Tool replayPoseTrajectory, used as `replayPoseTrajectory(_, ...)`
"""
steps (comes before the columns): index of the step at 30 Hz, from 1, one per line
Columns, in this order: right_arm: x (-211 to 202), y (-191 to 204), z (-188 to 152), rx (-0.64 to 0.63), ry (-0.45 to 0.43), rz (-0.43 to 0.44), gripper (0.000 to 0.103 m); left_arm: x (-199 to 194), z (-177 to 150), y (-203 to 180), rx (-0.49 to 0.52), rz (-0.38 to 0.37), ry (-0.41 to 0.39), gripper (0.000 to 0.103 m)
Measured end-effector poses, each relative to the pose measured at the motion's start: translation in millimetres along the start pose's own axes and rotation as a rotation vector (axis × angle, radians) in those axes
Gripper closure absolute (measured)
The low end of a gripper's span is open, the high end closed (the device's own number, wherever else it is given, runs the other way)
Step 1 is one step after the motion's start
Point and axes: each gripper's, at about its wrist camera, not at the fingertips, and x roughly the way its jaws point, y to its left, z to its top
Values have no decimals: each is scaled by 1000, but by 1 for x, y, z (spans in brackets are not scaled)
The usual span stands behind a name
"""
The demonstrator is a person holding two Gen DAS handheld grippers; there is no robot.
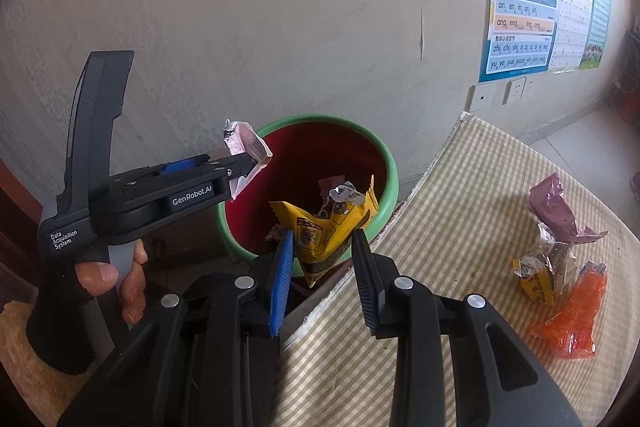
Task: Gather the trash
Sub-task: 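Open both tools over the bin to drop the pink paper and yellow wrapper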
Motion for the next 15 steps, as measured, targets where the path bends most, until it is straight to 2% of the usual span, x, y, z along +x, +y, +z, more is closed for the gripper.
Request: replayPoseTrajectory(15,17,-1,12,-19,22,24,72,20,3,3,16,32,34,53)
